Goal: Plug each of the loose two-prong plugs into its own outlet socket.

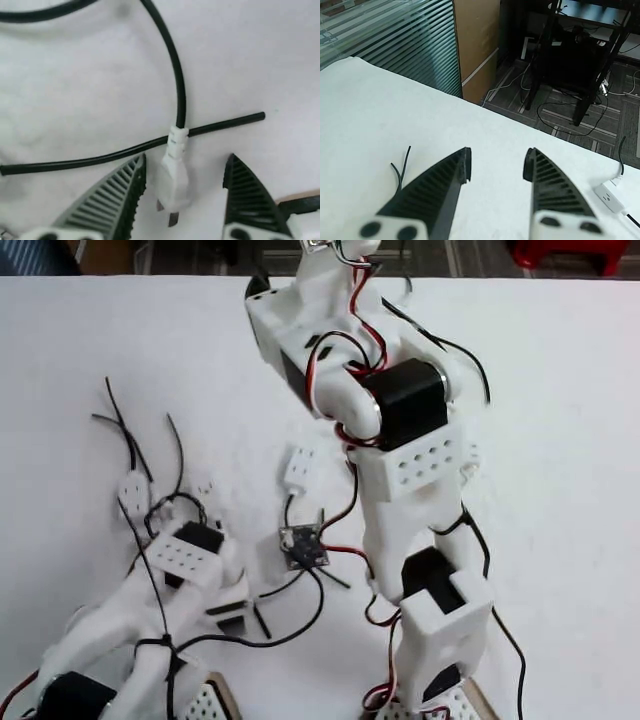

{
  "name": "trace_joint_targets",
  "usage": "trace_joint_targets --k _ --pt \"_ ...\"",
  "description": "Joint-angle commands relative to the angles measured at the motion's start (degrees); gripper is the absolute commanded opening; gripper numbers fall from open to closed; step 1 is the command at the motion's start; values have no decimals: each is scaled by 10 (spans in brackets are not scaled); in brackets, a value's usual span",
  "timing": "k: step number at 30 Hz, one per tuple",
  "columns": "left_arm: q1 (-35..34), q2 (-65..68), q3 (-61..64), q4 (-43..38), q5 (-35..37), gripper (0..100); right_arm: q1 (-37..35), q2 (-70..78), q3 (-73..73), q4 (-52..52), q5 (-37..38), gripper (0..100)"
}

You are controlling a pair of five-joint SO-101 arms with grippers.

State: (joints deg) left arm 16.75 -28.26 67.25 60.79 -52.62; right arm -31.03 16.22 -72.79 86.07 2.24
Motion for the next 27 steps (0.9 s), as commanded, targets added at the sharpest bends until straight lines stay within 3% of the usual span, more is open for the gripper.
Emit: trace_joint_targets --k 1,6,12,21,27 --pt "-4 2 -1 -7 -2 248 4 -30 -7 3 -1 183" --pt "-4 2 2 -7 -2 219 4 -30 -7 3 -1 183" --pt "-4 2 3 -4 -6 16 7 -30 -7 3 -1 183" --pt "-4 -2 -1 13 -7 41 7 -43 -8 3 0 183" --pt "-4 -3 -112 145 -6 41 8 -64 -3 4 1 183"
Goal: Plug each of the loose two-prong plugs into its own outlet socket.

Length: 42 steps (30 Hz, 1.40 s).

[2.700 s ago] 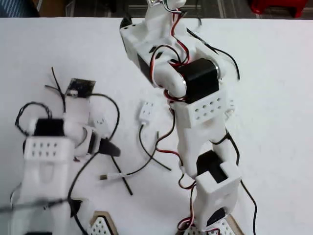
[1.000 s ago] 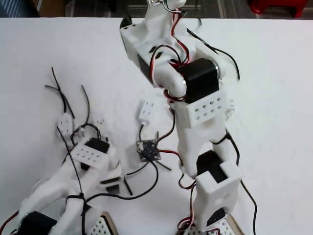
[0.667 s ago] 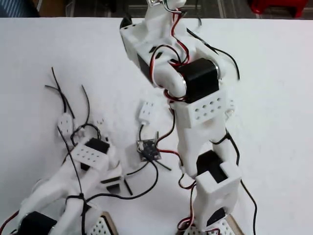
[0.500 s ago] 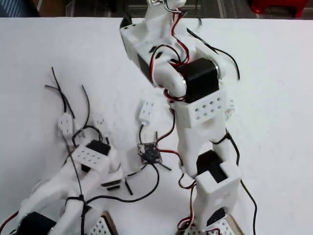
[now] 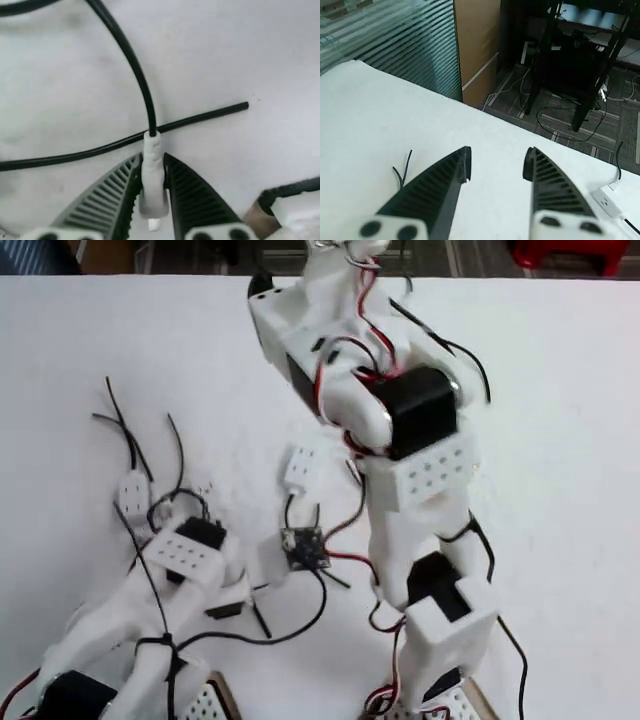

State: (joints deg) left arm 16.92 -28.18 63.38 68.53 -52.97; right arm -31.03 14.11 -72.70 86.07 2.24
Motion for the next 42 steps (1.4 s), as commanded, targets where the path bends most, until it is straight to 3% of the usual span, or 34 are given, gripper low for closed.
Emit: trace_joint_targets --k 1,4,7,12,18,21,24,26,31,35,42 --pt "-6 -4 -103 93 -1 41 10 -43 -4 4 1 183" --pt "-6 -4 -182 142 2 41 21 -46 -4 4 1 183" --pt "-23 -4 -241 136 2 41 34 -50 -5 4 1 183" --pt "-121 -4 -306 -3 -20 23 48 -63 -5 4 1 183" --pt "-237 -3 -324 -164 -149 24 57 -68 -4 4 1 183" --pt "-250 -4 -310 -150 -212 24 57 -68 -5 3 1 183" --pt "-245 -4 -295 -79 -316 23 56 -68 -5 3 1 183" --pt "-230 -4 -296 -60 -326 23 56 -68 -5 3 1 183" --pt "-203 -4 -332 -120 -227 23 56 -68 -5 3 1 183" --pt "-189 -6 -384 -168 -62 23 56 -68 -5 3 1 183" --pt "-145 -113 -394 -174 233 23 56 -68 -5 3 1 182"
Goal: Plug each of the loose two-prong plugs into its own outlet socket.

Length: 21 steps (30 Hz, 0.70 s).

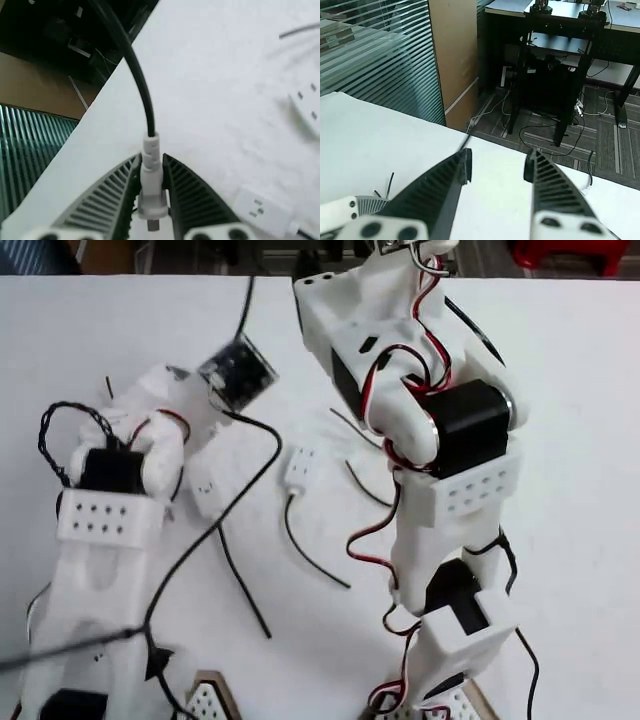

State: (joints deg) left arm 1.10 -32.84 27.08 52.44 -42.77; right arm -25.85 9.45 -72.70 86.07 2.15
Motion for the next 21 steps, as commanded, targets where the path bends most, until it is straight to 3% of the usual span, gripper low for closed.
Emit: trace_joint_targets --k 1,7,13,15,21 --pt "14 -85 -31 -14 184 23 4 -22 -5 3 2 182" --pt "-39 -145 -30 -8 520 24 4 -22 -4 3 2 180" --pt "-137 -146 -27 4 922 27 4 -18 -4 3 2 180" --pt "-152 -151 -10 -1 993 27 4 -16 -4 3 2 180" --pt "-131 -151 33 -42 1061 24 0 -15 -1 3 -1 180"
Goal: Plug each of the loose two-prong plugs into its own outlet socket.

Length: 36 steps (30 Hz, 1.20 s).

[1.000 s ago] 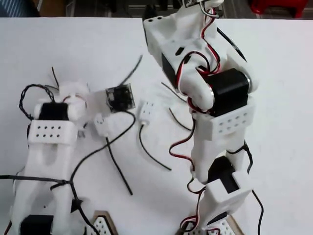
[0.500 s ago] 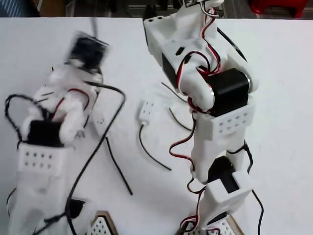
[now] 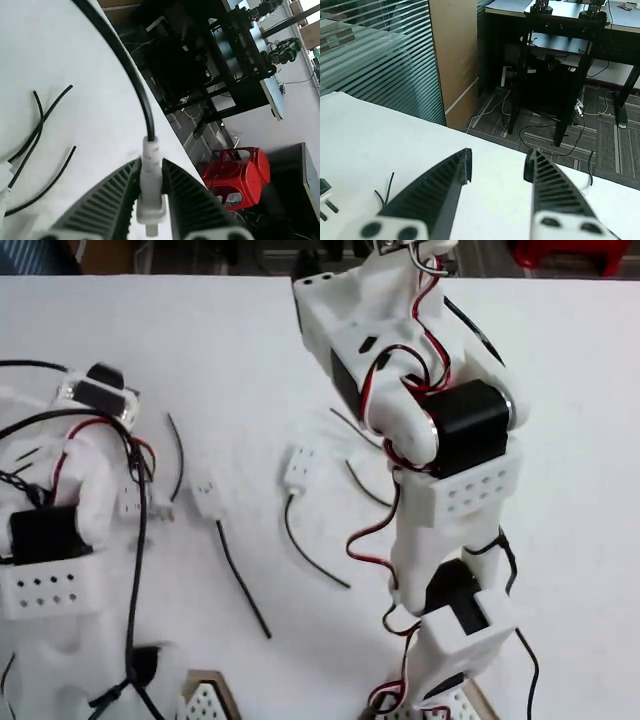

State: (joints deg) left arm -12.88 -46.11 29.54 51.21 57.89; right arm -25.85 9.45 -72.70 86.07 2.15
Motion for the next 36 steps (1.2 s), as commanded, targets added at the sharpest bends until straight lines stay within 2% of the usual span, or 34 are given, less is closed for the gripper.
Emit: trace_joint_targets --k 1,4,6,16,21,27,30,32,36 --pt "10 -18 21 -44 96 24 0 -13 1 3 -2 180" --pt "7 -18 63 -98 244 24 -1 -6 11 1 -2 180" --pt "7 -18 83 -142 295 24 -16 3 11 2 -2 180" --pt "55 -65 85 -312 301 24 -109 12 11 44 -2 180" --pt "61 -156 96 -324 299 24 -140 12 11 68 1 180" --pt "59 -278 204 -324 298 24 -155 13 35 93 3 180" --pt "29 -336 261 -325 301 24 -156 13 78 94 4 180" --pt "7 -364 297 -349 301 24 -161 12 99 96 7 180" --pt "-13 -408 389 -431 300 24 -201 9 122 126 60 180"
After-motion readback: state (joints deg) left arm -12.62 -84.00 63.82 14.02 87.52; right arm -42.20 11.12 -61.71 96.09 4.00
